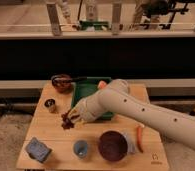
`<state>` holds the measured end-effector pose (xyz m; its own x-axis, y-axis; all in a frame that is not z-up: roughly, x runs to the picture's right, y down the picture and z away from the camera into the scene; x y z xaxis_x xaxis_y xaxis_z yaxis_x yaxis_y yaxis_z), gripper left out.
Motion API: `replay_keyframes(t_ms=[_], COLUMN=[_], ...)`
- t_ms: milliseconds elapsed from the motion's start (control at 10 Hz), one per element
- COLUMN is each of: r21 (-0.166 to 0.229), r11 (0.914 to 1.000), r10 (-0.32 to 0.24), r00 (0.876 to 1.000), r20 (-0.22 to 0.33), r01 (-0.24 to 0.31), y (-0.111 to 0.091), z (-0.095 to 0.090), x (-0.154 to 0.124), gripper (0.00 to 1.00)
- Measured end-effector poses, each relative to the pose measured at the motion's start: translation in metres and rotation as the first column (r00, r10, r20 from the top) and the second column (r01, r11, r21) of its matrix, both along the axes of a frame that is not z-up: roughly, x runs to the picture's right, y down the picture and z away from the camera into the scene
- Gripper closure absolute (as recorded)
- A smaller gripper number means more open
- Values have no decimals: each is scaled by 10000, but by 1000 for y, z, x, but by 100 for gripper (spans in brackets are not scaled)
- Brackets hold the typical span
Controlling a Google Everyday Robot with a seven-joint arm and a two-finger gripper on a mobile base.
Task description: Place grapes in purple bowl
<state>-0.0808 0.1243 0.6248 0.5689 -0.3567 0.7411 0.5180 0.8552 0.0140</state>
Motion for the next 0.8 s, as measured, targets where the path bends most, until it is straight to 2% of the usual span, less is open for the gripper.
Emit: replay_keyframes(t_ms=[100,200,400,500,700,800], r21=[-136,-204,-342,-396,-547,-491], r11=[9987,9968,9833,9706,9341,9082], r10=[492,765,1729,2275,3291,3838], r00=[9980,9952,9757,9581,9105,8740], r20=[-394,-603,-1346,-1740,-2504,-2981], r01=[-498,-779,-1790,-2376,-3527,-4156], y=[20,29,56,70,88,91], z=[-13,-19,-24,-24,-17,-10], x=[28,40,74,88,107,114], gripper=[100,100,100,100,100,100])
